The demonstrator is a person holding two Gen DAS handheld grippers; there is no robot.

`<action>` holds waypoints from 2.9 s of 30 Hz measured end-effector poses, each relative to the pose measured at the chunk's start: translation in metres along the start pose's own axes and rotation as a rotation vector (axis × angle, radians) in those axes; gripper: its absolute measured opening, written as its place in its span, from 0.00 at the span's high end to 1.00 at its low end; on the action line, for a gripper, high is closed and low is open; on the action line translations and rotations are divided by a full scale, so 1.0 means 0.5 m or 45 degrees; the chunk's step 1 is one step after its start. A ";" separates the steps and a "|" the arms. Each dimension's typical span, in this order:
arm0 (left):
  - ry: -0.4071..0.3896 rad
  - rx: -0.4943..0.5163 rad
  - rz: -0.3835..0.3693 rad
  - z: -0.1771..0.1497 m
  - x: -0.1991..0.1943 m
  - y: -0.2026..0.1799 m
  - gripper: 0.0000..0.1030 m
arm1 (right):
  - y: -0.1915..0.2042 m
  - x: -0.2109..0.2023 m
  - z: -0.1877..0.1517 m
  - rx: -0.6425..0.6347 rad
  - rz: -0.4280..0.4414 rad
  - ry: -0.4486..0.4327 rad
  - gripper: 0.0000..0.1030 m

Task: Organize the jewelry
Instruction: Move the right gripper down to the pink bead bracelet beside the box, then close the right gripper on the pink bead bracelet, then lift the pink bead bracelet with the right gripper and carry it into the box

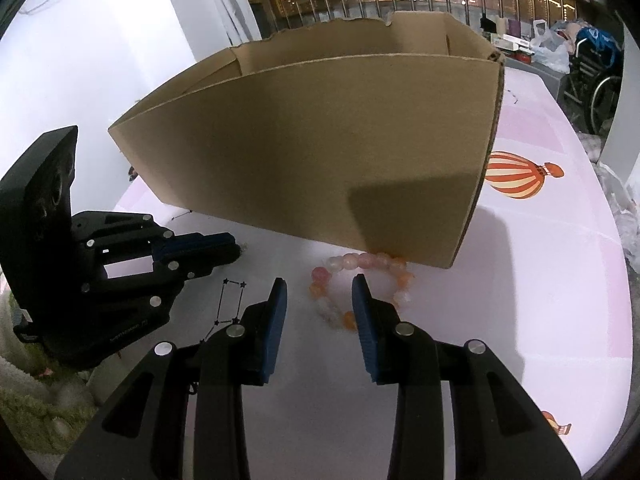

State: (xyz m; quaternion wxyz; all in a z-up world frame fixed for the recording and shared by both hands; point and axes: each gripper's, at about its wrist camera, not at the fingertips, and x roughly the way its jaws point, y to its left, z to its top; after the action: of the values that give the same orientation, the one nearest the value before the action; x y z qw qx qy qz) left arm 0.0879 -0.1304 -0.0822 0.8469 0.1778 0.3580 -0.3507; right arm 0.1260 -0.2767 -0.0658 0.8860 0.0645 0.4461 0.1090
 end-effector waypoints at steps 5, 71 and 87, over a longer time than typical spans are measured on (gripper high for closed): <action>0.005 -0.026 0.004 -0.006 -0.006 0.004 0.96 | 0.005 -0.006 0.003 -0.018 -0.006 -0.002 0.67; -0.060 -0.201 0.119 0.032 -0.148 0.028 0.96 | -0.051 -0.144 0.030 0.298 0.087 -0.153 0.91; -0.184 -0.254 -0.020 0.183 -0.216 0.124 0.96 | -0.075 -0.231 0.207 0.221 0.230 -0.292 0.91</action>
State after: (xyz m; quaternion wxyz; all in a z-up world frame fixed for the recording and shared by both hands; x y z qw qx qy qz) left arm 0.1228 -0.0875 0.0621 0.8812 0.0641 0.3305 -0.3318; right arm 0.1474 -0.3439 0.0775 0.9088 0.1928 0.3421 0.1411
